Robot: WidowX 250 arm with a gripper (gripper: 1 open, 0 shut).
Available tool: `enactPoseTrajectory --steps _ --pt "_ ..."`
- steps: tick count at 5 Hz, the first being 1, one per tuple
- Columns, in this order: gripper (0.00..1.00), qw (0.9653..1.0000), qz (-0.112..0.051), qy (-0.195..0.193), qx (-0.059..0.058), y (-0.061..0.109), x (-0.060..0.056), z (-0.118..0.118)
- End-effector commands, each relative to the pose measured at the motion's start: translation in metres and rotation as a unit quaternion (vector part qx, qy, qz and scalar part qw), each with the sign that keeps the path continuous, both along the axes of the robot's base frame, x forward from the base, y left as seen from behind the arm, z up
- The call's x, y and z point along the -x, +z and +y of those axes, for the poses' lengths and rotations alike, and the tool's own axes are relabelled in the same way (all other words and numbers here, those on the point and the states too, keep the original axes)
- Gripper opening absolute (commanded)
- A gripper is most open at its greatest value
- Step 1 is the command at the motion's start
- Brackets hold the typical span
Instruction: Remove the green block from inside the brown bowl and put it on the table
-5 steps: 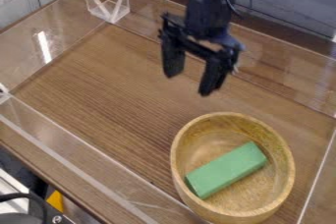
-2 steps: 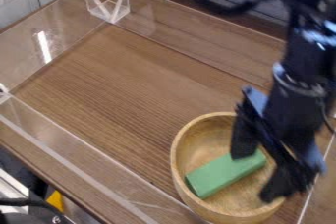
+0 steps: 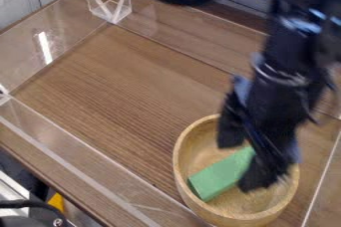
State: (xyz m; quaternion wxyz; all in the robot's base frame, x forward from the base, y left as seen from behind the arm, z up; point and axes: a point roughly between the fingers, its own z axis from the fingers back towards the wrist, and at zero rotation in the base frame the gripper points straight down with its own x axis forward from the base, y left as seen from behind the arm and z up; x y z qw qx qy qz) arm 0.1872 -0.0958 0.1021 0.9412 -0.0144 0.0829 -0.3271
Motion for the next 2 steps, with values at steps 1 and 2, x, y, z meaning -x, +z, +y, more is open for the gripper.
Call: enactPoseTrajectory --steps 1,2 --pt "1.0 0.9993 -0.029 0.017 0.013 0.0039 -0.0042 0.0243" --pt "1.0 0.9992 -0.034 0.016 0.016 0.0028 -0.0088 0.0215"
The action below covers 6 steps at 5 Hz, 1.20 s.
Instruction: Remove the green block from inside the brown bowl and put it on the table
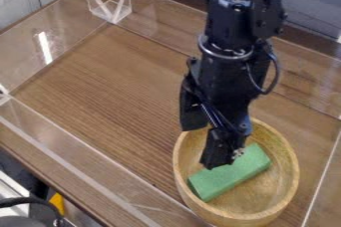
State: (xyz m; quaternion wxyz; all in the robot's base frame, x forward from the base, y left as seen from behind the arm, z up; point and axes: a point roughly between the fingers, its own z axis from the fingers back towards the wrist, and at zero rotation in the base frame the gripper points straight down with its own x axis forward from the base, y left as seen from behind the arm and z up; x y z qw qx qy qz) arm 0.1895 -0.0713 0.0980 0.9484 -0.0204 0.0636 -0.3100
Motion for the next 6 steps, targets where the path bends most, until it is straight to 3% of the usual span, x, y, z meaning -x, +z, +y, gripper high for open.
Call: enactPoseTrajectory --steps 1,3,5,6 --pt "1.0 0.9997 -0.02 -0.01 0.007 0.008 -0.011 -0.005" --pt "1.0 0.9987 -0.033 0.039 0.008 -0.002 -0.027 -0.034" --pt "1.0 0.9985 -0.048 0.026 0.008 -0.014 -0.016 -0.031" --pt "1.0 0.9981 -0.055 -0.026 0.014 -0.03 -0.022 -0.028"
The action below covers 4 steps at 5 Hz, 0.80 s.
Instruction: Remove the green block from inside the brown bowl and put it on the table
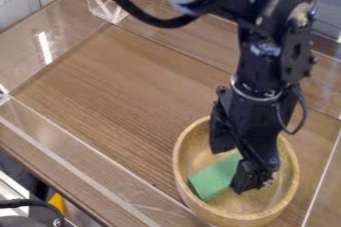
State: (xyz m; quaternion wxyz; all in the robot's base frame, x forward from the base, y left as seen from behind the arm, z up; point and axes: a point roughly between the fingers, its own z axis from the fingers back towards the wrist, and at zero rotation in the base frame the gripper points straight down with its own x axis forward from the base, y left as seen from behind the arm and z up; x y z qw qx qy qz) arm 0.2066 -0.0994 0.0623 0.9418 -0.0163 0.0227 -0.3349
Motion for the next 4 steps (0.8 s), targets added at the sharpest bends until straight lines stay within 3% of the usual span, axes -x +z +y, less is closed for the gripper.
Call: enactPoseTrajectory --steps 1,3,4 --pt "1.0 0.9988 -0.017 -0.044 0.007 -0.001 -0.01 0.002" --pt "1.0 0.9996 -0.015 0.025 0.006 -0.007 -0.021 0.019" --pt "1.0 0.9988 -0.013 0.048 0.005 0.001 -0.018 0.016"
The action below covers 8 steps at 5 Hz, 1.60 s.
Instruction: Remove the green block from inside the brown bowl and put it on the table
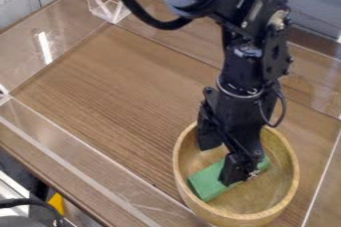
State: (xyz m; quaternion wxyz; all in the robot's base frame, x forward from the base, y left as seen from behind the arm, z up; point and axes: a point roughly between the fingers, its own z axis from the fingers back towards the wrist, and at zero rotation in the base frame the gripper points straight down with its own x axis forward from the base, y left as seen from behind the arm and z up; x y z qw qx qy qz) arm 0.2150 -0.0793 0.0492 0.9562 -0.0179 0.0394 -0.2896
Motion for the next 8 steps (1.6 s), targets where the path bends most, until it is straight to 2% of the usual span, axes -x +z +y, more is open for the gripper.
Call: enactPoseTrajectory --steps 1,4,6,8 --pt "1.0 0.9992 -0.03 0.024 0.009 0.011 -0.008 -0.007" --pt "1.0 0.9986 -0.028 0.045 0.007 0.027 0.0 0.01" --pt "1.0 0.996 -0.029 0.084 0.005 0.015 -0.003 0.001" --pt "1.0 0.9952 -0.029 0.093 0.004 0.007 0.005 0.024"
